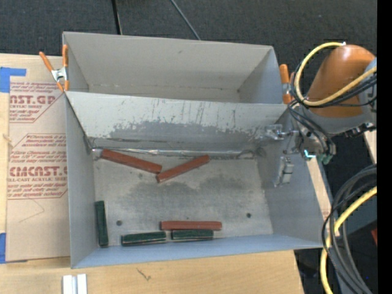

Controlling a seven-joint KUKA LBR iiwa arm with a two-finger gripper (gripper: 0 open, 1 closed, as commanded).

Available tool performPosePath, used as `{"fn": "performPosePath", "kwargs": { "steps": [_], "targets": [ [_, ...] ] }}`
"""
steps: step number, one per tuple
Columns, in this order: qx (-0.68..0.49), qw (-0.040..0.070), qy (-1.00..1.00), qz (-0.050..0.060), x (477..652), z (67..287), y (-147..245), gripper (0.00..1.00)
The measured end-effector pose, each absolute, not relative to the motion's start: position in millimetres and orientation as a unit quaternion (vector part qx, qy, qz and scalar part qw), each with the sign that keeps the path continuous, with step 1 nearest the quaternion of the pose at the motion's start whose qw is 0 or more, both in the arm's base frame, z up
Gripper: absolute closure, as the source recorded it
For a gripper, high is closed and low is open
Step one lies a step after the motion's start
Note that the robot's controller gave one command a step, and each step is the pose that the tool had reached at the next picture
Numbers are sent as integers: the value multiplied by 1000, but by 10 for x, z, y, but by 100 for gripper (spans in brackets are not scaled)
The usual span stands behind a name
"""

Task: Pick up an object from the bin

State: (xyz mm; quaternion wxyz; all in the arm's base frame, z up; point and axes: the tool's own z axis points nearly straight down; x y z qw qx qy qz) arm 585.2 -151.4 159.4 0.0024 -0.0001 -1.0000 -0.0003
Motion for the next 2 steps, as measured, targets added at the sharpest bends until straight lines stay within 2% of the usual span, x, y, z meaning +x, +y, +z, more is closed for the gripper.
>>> {"fn": "performPosePath", "kwargs": {
  "steps": [1,2],
  "targets": [
    [1,-1,-1000,0,5872,1637,-1510,0],
    [0,-4,-1000,1,5825,1083,-1295,0]
  ]
}}
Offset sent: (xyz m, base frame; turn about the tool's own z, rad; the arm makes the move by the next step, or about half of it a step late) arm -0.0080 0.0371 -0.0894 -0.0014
